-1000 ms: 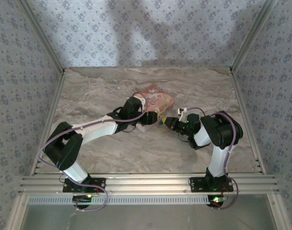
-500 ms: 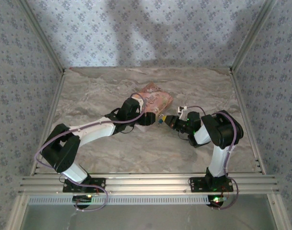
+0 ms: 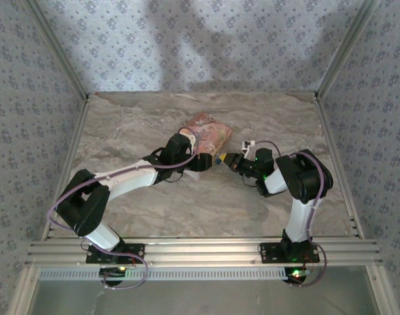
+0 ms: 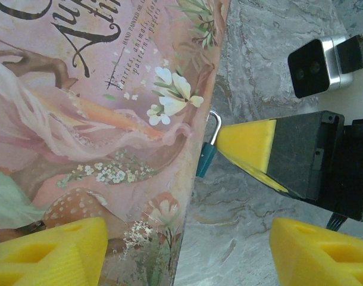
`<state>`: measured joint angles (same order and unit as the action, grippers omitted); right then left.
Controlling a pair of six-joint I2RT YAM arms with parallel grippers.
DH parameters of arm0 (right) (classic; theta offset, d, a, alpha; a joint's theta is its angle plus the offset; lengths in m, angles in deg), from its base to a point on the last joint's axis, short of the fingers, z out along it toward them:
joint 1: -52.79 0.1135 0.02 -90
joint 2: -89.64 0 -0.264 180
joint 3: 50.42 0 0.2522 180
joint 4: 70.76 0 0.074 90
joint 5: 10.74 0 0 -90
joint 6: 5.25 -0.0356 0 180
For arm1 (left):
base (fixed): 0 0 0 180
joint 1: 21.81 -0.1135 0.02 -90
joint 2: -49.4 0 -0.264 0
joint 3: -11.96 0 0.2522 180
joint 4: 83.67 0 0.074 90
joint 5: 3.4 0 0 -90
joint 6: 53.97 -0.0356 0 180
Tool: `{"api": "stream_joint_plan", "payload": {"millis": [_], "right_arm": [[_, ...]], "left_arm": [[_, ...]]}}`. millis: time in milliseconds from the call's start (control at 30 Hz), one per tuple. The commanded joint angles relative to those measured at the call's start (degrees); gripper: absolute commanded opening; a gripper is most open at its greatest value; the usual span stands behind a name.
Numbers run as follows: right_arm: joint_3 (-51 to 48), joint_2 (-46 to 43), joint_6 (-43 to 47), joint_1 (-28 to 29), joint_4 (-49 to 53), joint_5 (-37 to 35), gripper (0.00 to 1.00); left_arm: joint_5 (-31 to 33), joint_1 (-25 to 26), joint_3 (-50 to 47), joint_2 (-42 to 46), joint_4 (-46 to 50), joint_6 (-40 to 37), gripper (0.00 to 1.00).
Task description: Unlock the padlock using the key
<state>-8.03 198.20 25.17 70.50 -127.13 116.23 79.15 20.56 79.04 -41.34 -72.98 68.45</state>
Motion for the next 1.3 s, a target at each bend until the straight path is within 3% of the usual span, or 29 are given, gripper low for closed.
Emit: {"api": "stream_joint_plan", "payload": {"millis": [0,467,567,700,800,900,1067,1267], "right_arm": [[1.92,0.78,0.79,-1.13,1.76,0.12,0.0],[-0.99,-3.51,5.92,-3.45,6.7,0.17,0.0],[-2.06,-8.38,10.3,-3.82,13.6,-0.95,0.0],[-0.77,-17.07,20.32,-3.92,31.27,-5.04,0.01],[3.65,-21.84,30.4,-3.15,49.86,-9.96,0.13],[7.45,-23.43,36.06,-2.01,61.22,-15.6,0.26],[11.91,-22.41,40.14,0.74,67.88,-21.22,0.43],[15.76,-18.97,40.57,2.68,69.61,-24.14,0.5]], "left_arm": [[0.51,-0.49,-4.43,-2.47,13.67,1.41,0.73],[0.01,-3.38,-6.63,-0.17,12.81,2.38,0.73],[0.04,-4.57,-6.61,0.12,13.09,1.87,0.73],[-0.49,-6.66,-6.29,-0.83,12.98,1.33,0.74],[-1.08,-8.03,-5.33,-1.73,12.69,0.69,0.73],[-0.87,-9.24,-3.86,-2.64,13.33,-0.39,0.73],[-1.37,-12.11,-2.15,-3.86,13.46,-1.59,0.74],[-2.6,-15.14,1.85,-7.02,14.27,-3.79,0.74]]}}
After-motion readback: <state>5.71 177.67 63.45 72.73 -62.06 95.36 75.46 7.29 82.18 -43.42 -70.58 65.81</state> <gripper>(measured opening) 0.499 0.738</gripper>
